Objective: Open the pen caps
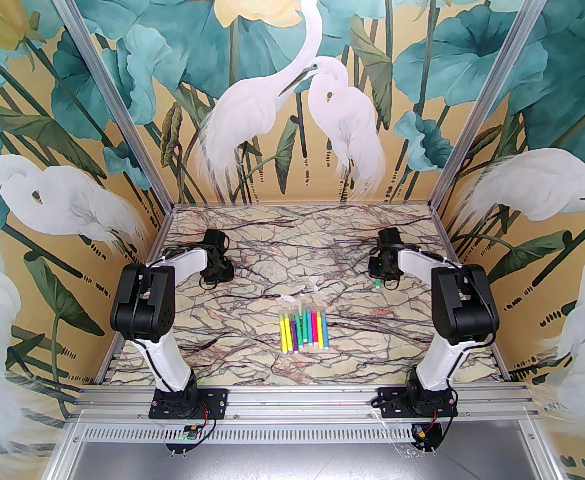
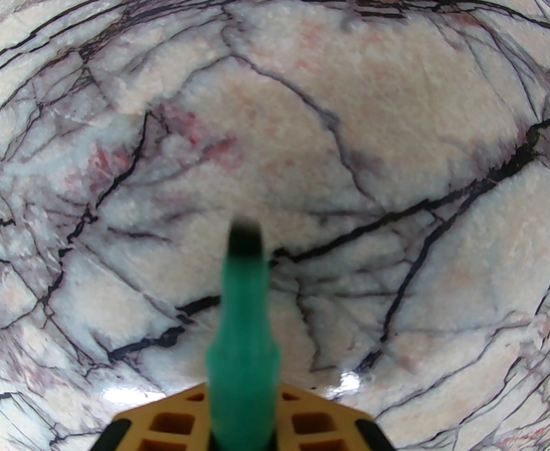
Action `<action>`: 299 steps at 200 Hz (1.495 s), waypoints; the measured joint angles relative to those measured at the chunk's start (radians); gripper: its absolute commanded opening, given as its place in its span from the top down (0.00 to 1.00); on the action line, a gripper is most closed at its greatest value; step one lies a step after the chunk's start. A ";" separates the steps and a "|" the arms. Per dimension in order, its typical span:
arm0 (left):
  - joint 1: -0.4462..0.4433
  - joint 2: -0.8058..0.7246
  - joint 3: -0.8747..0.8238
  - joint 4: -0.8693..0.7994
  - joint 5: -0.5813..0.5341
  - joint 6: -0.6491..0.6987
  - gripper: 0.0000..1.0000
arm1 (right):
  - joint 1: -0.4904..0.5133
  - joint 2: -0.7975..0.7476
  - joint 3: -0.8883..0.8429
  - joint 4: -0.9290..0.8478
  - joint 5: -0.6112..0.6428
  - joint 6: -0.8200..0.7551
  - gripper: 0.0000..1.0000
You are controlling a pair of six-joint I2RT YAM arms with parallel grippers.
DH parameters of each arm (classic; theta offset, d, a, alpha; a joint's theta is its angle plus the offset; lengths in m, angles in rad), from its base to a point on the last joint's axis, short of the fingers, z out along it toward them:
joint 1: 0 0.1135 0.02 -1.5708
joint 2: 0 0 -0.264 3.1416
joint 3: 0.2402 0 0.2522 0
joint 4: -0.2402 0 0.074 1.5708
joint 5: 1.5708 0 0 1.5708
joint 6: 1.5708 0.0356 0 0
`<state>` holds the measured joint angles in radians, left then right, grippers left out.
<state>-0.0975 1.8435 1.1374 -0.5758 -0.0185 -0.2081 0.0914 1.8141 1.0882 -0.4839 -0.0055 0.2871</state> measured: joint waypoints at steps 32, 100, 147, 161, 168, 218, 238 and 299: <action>0.000 0.003 0.004 -0.001 0.006 0.003 0.76 | 0.000 0.002 0.002 -0.007 0.000 0.000 0.76; 0.001 0.004 0.006 0.000 0.022 0.003 0.71 | 0.000 0.002 0.002 -0.014 0.000 0.000 0.72; 0.001 0.004 0.006 0.000 0.025 0.003 0.69 | 0.000 0.002 0.002 -0.014 0.002 0.000 0.70; 0.001 0.004 0.006 0.000 0.026 0.003 0.66 | 0.000 0.001 0.002 -0.014 0.006 0.000 0.69; 0.001 0.004 0.006 0.000 0.027 0.002 0.65 | 0.000 -0.002 0.000 -0.014 0.008 0.000 0.69; 0.007 -0.023 0.006 -0.015 0.029 -0.007 0.50 | 0.001 -0.118 -0.033 -0.023 0.006 -0.005 0.64; 0.007 -0.058 0.006 -0.021 0.029 -0.013 0.47 | 0.008 -0.194 -0.035 -0.033 0.000 -0.005 0.63; 0.006 -0.215 -0.026 -0.010 0.122 -0.031 0.21 | 0.087 -0.375 -0.073 -0.058 -0.020 -0.003 0.60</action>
<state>-0.0910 1.6287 1.1114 -0.5854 0.1040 -0.2390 0.1783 1.4387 1.0153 -0.5415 -0.0257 0.2840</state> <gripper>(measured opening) 0.755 0.391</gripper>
